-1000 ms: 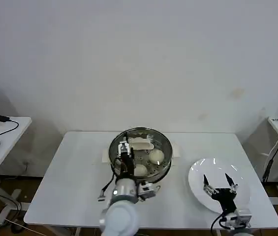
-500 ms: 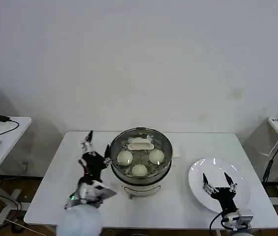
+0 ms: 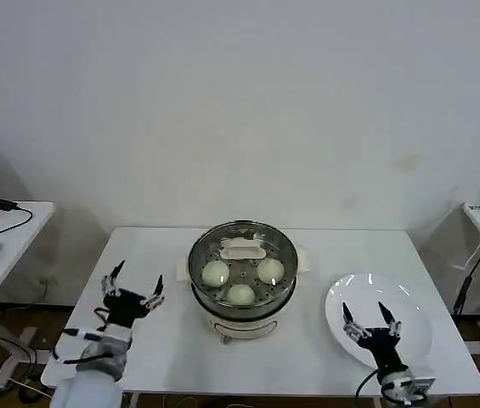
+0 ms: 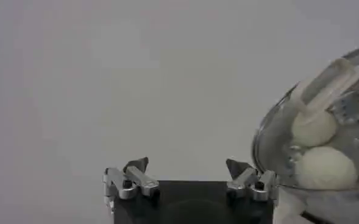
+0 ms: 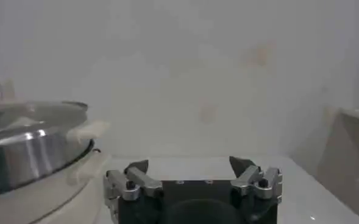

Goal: Take steamed baozi put them in steamer then cover it.

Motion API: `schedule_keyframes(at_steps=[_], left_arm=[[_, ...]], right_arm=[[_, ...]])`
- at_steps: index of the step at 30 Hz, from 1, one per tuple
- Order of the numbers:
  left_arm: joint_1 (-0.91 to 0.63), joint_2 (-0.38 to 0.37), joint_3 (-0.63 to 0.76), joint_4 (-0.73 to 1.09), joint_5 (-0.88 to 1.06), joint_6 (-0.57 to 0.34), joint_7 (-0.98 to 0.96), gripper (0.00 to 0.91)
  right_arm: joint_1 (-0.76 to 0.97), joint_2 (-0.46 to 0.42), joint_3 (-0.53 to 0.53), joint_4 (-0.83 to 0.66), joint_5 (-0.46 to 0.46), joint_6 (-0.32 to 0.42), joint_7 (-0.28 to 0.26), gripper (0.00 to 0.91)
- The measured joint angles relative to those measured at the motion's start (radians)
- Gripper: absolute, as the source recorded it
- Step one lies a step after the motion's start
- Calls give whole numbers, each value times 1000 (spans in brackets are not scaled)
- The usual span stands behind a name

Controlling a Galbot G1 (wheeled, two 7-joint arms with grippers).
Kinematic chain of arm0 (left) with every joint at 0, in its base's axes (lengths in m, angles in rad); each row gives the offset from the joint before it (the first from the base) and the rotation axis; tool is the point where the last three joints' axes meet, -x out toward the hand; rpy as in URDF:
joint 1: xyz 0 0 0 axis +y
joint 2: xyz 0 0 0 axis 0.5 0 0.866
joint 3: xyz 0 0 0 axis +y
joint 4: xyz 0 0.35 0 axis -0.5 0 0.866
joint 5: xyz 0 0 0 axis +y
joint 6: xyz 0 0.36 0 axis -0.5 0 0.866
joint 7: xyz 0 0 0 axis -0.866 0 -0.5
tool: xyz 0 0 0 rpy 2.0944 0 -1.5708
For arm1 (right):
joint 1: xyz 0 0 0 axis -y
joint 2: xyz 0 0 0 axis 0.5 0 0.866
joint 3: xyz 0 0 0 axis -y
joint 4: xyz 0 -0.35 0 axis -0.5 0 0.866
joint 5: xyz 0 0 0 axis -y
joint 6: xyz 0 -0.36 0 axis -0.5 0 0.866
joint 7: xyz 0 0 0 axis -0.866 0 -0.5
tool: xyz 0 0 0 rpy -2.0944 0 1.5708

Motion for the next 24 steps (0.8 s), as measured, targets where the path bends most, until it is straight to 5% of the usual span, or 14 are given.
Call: schedule_keyframes(at_steps=[11,24], left_arm=[[112,1,-73,71,-245,-51,-27,907],[169,-17,-90,71,-361,-73,-35,907]], right_arm=[[-32,-55,-2,5,53,6,-1,907],[-46,-77,-2,0,9,40,-28,907]])
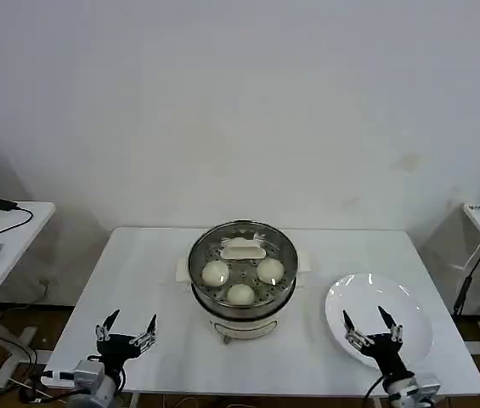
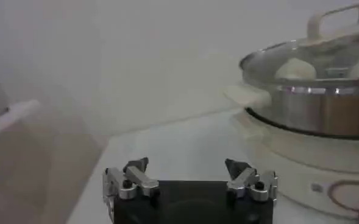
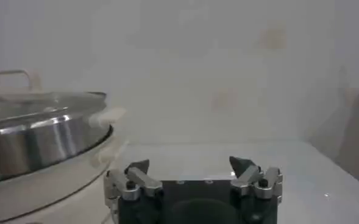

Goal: Take steamed baozi put them in steamer then cover it.

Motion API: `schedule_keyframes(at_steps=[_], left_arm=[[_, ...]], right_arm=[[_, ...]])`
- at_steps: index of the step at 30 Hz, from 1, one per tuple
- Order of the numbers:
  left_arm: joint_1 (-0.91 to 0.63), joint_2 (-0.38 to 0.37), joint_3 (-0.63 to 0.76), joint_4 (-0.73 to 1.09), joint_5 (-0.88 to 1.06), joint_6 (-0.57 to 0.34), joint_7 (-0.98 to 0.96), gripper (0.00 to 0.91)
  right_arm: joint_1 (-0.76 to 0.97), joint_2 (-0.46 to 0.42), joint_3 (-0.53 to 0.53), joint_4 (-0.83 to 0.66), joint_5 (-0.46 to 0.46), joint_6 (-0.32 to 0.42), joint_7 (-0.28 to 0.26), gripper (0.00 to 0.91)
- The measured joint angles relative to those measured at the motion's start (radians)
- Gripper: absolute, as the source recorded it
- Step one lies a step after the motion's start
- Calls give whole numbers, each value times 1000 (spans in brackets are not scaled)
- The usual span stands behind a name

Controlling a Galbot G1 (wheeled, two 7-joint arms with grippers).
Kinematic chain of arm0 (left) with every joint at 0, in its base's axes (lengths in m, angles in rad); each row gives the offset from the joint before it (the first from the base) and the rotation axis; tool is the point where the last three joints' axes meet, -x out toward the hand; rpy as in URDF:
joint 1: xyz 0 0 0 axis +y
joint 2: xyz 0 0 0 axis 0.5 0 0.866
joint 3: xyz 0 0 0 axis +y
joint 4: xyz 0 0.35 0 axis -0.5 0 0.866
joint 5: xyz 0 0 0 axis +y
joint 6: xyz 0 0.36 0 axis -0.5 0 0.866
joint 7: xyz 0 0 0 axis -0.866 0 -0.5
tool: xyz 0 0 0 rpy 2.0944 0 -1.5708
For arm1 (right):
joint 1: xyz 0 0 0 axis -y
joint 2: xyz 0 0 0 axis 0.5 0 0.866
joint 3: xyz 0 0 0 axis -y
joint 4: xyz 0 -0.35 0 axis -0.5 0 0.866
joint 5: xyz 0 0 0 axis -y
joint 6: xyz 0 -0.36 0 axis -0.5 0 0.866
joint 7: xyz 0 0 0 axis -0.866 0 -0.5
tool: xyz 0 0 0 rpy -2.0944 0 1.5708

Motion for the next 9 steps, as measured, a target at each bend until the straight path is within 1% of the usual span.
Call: schedule_keyframes(at_steps=[9], left_arm=[[7,2,-4,-2,-33,-5,1,907]], right_arm=[[-14,-5,4,4,-27,1,-22,907]])
